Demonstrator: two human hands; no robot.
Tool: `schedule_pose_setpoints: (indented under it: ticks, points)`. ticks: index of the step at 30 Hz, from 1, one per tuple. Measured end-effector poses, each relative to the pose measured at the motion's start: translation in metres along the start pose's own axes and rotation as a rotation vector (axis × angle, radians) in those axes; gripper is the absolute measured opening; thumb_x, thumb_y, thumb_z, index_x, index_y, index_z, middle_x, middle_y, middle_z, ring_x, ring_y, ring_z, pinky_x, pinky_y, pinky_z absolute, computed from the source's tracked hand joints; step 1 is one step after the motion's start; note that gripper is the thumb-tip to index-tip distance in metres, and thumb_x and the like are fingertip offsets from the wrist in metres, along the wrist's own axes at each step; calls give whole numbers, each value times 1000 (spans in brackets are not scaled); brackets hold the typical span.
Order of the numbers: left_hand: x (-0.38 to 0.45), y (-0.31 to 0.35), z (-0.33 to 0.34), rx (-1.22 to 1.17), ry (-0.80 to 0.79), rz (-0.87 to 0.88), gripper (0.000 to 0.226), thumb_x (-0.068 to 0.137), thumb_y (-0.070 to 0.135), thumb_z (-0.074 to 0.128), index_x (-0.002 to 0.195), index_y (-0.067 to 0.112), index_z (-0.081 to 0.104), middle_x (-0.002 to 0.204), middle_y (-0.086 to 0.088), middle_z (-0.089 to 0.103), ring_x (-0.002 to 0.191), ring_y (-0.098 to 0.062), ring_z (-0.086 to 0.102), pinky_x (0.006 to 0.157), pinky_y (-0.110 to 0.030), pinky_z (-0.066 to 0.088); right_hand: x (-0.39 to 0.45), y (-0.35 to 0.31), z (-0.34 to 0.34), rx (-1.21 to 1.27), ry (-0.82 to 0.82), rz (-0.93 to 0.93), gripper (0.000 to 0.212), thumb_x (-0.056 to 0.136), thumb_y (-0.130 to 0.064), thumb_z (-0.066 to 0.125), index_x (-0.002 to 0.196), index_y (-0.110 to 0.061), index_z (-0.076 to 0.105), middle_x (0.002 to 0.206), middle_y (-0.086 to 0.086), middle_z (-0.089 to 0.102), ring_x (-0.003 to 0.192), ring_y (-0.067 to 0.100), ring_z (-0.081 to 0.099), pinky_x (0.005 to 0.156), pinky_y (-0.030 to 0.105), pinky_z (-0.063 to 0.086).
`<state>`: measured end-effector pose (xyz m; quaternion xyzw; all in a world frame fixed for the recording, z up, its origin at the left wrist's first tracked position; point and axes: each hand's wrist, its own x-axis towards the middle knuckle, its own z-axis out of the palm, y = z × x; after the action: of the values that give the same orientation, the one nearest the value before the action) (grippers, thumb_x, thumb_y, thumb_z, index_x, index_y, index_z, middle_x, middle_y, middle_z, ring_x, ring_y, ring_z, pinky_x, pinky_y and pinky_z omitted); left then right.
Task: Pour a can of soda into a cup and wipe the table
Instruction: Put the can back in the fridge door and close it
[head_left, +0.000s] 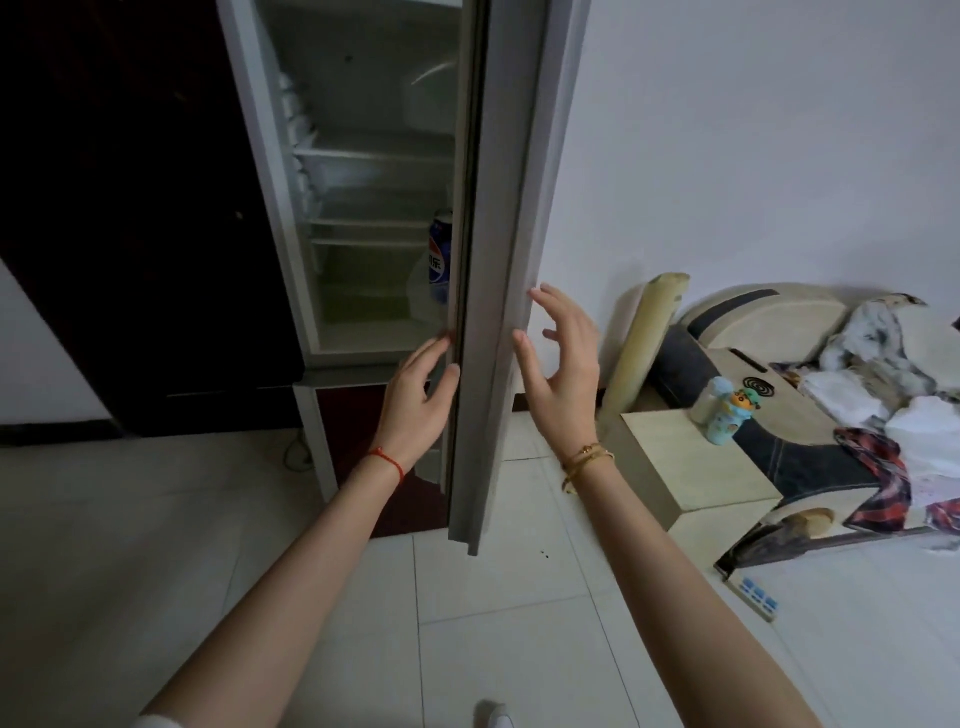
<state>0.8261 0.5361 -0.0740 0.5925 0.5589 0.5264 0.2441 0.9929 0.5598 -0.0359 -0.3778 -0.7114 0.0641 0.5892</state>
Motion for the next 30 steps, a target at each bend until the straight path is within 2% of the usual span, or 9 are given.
schedule_pose_setpoints:
  ticks: [2,4,7,10,15,20,26,28,30]
  points:
    - [-1,-6,-9,-43,6,-65,52,101,37,50,150,27,37,155,6,38,141,-6,33,113,-27,31,2,-3,16,-18,-44,-5,39,101,-29,53,138,-17,53,146,-2,49,137,15,41,111,38,39]
    - [0,-12,-19,-65,12,-120,60,99,49,48,152,31,30,158,6,35,144,-12,33,109,-25,29,5,-5,32,-31,-88,-8,40,103,-32,46,141,-20,51,150,-5,45,141,17,36,117,27,28]
    - [2,-22,-35,-99,9,-177,73,92,62,49,155,34,21,160,5,31,144,-17,35,117,-41,31,9,-7,56,-26,-154,-19,43,104,-34,41,146,-26,45,155,-11,38,146,13,26,121,29,21]
    - [9,-29,-51,-66,16,-199,85,86,67,54,156,36,17,161,5,28,144,-20,35,115,-53,35,16,-8,81,5,-205,-47,44,105,-35,38,150,-32,38,158,-17,31,149,10,18,122,32,18]
    - [29,-49,-76,30,169,-152,75,92,49,59,155,27,25,160,4,27,144,-15,33,115,-46,37,33,-10,128,78,-277,-105,50,106,-37,31,155,-27,28,162,-16,22,153,13,10,125,33,11]
    - [58,-78,-103,60,269,-130,61,97,36,57,152,22,35,153,1,37,138,-11,40,114,-38,39,55,-3,174,63,-323,-202,53,105,-36,29,156,-22,26,165,-9,19,155,18,3,123,54,11]
    - [96,-108,-138,112,431,-149,46,96,26,61,141,17,52,128,4,48,109,-7,55,92,-18,45,81,7,239,13,-358,-244,53,105,-40,24,157,-28,22,166,-10,9,155,21,-5,124,53,-3]
    - [111,-116,-150,125,447,-163,43,97,22,61,138,13,55,126,3,52,107,-9,57,87,-11,43,91,11,260,-8,-372,-266,53,106,-42,21,157,-29,20,166,-10,7,155,23,-6,123,54,-5]
    - [128,-125,-160,132,447,-182,41,97,20,60,137,12,56,129,0,56,109,-11,60,88,-11,44,100,15,281,-27,-386,-285,54,106,-44,18,158,-29,17,167,-10,6,155,24,-7,122,55,-8]
